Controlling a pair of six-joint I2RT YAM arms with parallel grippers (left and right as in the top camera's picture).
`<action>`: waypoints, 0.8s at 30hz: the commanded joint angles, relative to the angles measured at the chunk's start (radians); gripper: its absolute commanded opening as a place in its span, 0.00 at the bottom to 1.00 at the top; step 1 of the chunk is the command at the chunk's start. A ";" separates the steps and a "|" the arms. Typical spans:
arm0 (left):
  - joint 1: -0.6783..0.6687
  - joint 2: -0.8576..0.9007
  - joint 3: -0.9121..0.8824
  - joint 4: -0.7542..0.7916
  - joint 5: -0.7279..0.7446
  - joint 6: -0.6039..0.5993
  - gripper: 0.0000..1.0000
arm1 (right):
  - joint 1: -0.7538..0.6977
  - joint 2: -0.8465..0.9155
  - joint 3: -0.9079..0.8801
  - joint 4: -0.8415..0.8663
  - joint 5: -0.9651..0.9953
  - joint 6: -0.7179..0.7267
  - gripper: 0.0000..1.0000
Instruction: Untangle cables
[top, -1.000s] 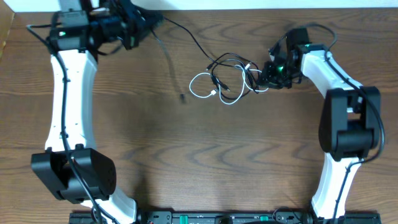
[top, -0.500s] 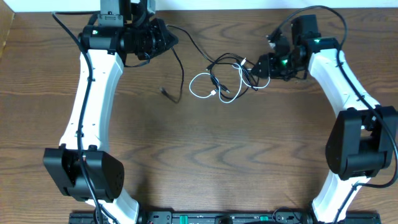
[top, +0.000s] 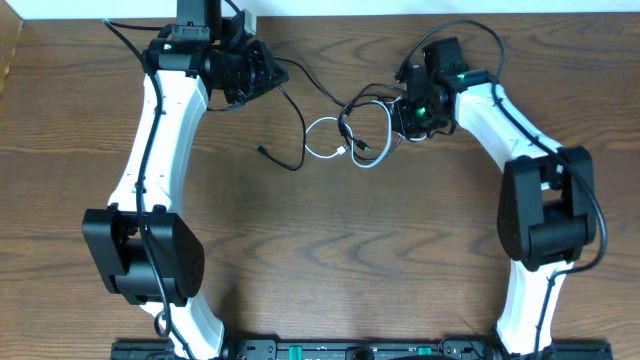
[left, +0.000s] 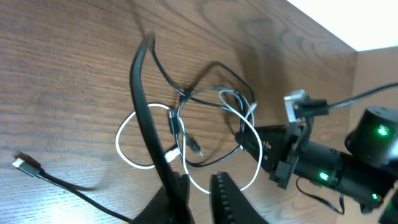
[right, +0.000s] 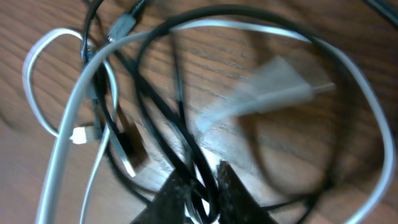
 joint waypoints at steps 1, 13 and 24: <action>0.001 0.002 -0.005 -0.001 -0.010 0.013 0.24 | 0.004 0.008 0.000 0.021 -0.016 -0.003 0.01; 0.000 0.002 -0.005 0.022 0.137 0.045 0.35 | -0.008 -0.203 0.003 0.028 -0.331 -0.027 0.01; -0.074 0.002 -0.005 0.085 0.223 0.054 0.68 | -0.004 -0.300 0.003 0.018 -0.432 -0.003 0.01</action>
